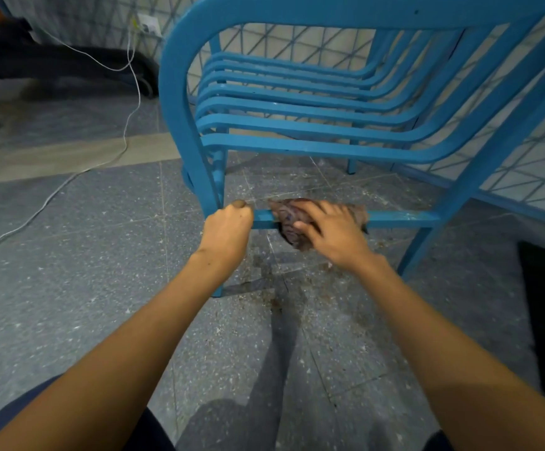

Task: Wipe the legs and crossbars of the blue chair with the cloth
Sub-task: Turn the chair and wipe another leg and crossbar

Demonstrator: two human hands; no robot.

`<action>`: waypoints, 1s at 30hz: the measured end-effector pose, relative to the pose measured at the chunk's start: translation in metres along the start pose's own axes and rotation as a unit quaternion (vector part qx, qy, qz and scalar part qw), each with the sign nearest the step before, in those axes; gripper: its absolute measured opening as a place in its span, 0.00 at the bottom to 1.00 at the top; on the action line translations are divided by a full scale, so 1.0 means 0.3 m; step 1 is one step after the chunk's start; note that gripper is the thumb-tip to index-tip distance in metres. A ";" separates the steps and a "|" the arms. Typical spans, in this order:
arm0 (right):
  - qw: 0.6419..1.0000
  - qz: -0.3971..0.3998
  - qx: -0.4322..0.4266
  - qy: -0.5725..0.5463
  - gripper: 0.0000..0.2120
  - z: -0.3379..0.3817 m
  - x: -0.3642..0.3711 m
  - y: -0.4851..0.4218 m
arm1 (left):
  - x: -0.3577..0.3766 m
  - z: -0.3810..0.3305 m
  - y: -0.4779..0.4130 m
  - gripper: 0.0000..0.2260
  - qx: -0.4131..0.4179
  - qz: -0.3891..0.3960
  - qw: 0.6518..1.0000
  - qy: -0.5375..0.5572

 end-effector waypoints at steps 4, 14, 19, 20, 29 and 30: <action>0.993 -0.035 0.083 -0.074 0.19 -0.156 -0.089 0.019 | 0.020 -0.006 0.010 0.15 0.022 -0.026 0.999 0.039; 0.977 -0.125 -0.005 -0.172 0.20 0.225 -0.010 -0.087 | 0.017 -0.004 0.008 0.15 0.009 -0.050 0.997 0.062; 0.963 -0.256 -0.028 -0.081 0.24 0.225 -0.177 -0.066 | 0.025 -0.018 0.000 0.16 -0.004 -0.052 0.997 0.065; 0.967 -0.249 -0.032 -0.036 0.23 0.230 -0.164 -0.065 | 0.030 -0.022 -0.003 0.16 -0.002 -0.051 0.997 0.065; 0.996 -0.027 -0.075 -0.025 0.24 0.197 -0.042 -0.069 | 0.042 -0.022 -0.005 0.17 0.005 -0.050 0.995 0.081; 0.997 -0.016 -0.075 -0.015 0.22 0.193 -0.038 -0.093 | 0.041 -0.023 -0.004 0.17 0.005 -0.050 0.995 0.083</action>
Point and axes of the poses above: each hand's wrist, its own y-axis away from the middle knuckle, its own x-axis out of the palm, z = x × y, the point moved 10 cm from there along -y, towards the middle knuckle, and after that the axes turned 13 degrees about -y, right-handed, at the moved point
